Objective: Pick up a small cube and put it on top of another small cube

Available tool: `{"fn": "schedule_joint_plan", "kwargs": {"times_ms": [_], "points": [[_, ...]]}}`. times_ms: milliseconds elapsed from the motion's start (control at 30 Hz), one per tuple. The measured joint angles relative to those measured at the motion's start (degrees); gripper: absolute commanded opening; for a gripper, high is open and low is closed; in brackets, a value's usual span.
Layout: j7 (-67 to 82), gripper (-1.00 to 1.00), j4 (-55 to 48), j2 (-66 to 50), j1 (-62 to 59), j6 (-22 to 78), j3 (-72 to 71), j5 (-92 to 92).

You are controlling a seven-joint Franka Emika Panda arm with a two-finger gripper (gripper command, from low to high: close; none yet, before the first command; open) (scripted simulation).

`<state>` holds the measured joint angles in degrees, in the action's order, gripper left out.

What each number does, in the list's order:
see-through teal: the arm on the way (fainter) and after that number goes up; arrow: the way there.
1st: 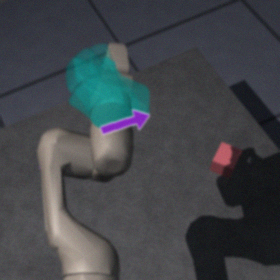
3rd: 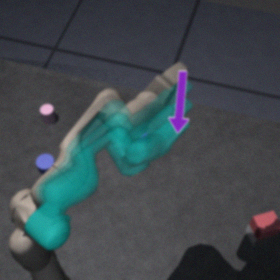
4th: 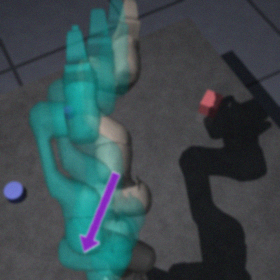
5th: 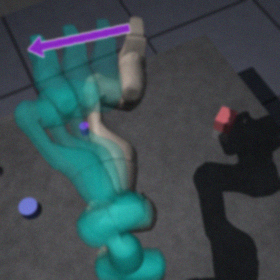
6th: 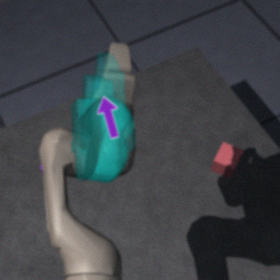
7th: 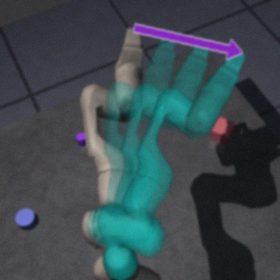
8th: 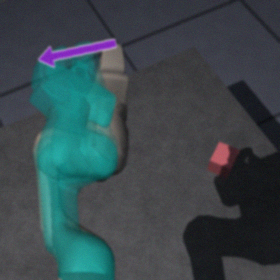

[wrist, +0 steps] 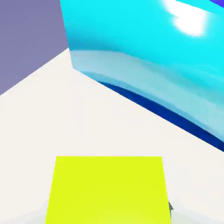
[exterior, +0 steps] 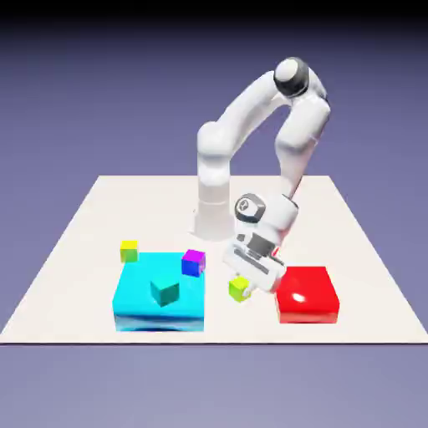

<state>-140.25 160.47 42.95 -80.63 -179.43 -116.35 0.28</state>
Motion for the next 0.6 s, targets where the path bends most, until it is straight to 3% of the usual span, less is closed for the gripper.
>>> {"fn": "schedule_joint_plan", "kwargs": {"times_ms": [167,600], "points": [[0.9,-1.0,1.8,-2.9,6.7,3.7,5.4,-0.3],[27.3,-1.0,-12.6,-7.8,-5.0,20.8,32.3,-1.9]]}}
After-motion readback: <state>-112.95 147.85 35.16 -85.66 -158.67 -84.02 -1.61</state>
